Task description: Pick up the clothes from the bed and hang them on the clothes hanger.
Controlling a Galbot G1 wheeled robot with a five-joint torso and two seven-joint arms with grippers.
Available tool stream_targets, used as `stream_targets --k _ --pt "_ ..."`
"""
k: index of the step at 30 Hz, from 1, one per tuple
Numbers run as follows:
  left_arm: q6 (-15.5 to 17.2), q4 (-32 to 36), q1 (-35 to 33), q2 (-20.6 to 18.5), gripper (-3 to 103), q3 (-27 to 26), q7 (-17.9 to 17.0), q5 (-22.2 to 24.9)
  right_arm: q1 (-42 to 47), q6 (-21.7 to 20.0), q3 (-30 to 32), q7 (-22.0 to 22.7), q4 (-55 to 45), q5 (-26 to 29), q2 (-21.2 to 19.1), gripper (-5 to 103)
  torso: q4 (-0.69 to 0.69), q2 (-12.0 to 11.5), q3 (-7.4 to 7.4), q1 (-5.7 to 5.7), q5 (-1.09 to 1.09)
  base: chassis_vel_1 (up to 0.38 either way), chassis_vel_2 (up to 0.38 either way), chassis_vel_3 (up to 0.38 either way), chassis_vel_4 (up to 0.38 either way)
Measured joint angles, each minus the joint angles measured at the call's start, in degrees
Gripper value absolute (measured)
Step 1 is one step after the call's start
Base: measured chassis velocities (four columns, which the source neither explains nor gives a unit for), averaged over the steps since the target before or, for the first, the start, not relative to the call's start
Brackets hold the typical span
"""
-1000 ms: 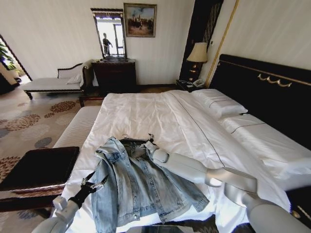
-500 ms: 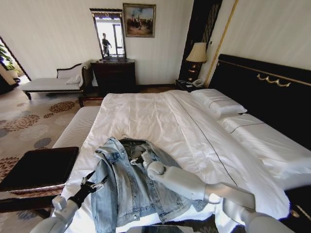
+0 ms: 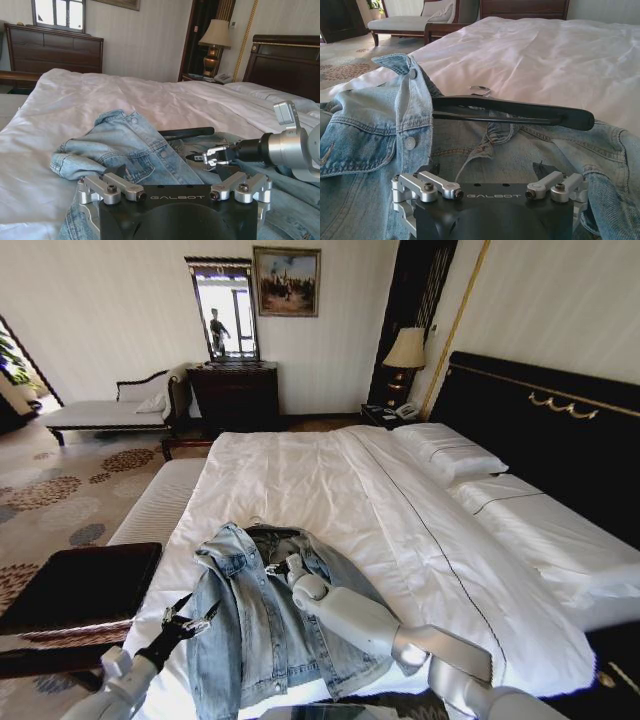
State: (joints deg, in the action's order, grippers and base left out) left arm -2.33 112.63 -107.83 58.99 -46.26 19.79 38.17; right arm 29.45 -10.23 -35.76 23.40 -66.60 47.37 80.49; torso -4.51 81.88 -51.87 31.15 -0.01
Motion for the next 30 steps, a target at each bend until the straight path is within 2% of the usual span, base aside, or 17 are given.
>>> stream_targets --k 6,12,18,30 --pt "-0.1 0.0 0.1 0.0 100 0.1 0.1 -0.2 0.2 1.1 1.0 -0.3 4.9 -1.1 3.6 100 0.01 0.0 0.0 0.0 0.0 0.0 0.0 0.0 0.0" --pt "-0.7 -0.1 -0.7 0.0 100 -0.2 0.6 -0.3 0.2 4.8 5.1 -2.4 12.8 -4.8 10.4 96 0.02 0.0 0.0 0.01 0.01 0.0 0.0 0.0 0.0" --pt "-0.8 -0.1 -0.7 0.0 100 -0.2 0.7 -0.3 -0.5 6.5 5.9 -3.3 15.9 -6.1 11.9 95 0.02 0.0 0.0 0.01 0.0 0.0 0.0 0.0 0.0" --pt "-0.7 0.3 -0.8 0.3 100 0.0 0.8 -0.6 -2.3 10.1 7.2 -6.1 23.4 -8.3 11.8 87 0.0 0.0 0.0 0.01 0.01 0.0 0.0 0.0 0.0"
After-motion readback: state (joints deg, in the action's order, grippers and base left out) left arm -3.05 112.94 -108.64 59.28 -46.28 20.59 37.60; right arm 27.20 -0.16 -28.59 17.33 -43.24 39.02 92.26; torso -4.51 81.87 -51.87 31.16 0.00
